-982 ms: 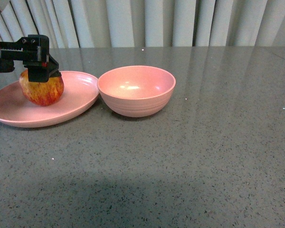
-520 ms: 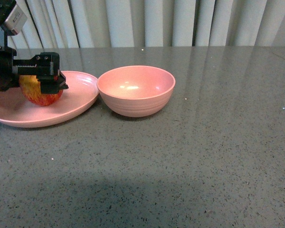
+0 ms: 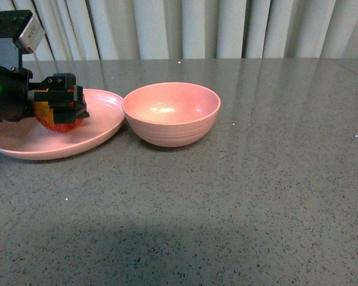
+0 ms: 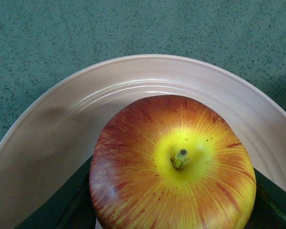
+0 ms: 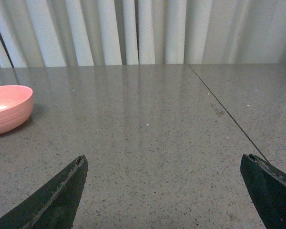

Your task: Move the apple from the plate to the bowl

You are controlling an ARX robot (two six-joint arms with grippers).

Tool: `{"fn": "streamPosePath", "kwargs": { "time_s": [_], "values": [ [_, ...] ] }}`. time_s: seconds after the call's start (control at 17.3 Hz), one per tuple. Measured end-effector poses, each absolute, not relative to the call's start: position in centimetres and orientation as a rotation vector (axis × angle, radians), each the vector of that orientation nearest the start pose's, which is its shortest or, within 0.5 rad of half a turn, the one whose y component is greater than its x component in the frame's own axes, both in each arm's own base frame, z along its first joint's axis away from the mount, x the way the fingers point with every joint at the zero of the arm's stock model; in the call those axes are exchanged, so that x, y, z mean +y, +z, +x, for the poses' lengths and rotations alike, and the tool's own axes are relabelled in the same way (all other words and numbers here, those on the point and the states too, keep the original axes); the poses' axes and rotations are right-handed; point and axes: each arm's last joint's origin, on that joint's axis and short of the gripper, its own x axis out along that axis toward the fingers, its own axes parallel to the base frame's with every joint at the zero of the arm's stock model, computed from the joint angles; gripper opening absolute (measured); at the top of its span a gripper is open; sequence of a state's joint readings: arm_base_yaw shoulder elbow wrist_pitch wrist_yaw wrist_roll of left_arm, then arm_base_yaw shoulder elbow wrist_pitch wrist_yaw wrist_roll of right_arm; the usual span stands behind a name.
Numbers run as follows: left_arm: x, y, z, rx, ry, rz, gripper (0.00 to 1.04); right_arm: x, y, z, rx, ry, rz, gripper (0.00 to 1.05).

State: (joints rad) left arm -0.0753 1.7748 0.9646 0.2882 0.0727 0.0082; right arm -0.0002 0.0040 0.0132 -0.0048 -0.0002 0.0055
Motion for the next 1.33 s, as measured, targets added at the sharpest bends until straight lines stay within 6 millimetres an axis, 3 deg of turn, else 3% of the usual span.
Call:
{"fn": "streamPosePath", "kwargs": {
  "time_s": [0.17,0.35,0.58,0.69,0.75,0.81,0.87,1.33],
  "values": [
    [-3.0,18.6,36.7,0.522,-0.146,0.018,0.7,0.0,16.7,9.7,-0.005,0.0,0.006,0.98],
    [-3.7,22.1,36.5,0.447,-0.168,0.043,0.7,0.0,16.7,9.7,-0.004,0.0,0.006,0.98],
    [-6.4,26.7,36.1,0.334,-0.24,0.075,0.7,0.0,16.7,9.7,-0.004,0.0,0.006,0.98],
    [-8.0,27.5,35.9,0.323,-0.277,0.087,0.7,0.0,16.7,9.7,-0.005,0.0,0.006,0.98],
    [-9.8,27.6,35.6,0.328,-0.313,0.099,0.7,0.0,16.7,9.7,-0.004,0.0,0.006,0.98],
    [-12.6,26.9,35.6,0.341,-0.365,0.116,0.7,0.0,16.7,9.7,-0.004,0.0,0.006,0.98],
    [-13.8,25.6,35.8,0.374,-0.386,0.129,0.7,0.0,16.7,9.7,-0.005,0.0,0.006,0.98],
    [-15.4,22.6,36.1,0.47,-0.404,0.136,0.7,0.0,16.7,9.7,-0.005,0.0,0.006,0.98]
  ]
}}
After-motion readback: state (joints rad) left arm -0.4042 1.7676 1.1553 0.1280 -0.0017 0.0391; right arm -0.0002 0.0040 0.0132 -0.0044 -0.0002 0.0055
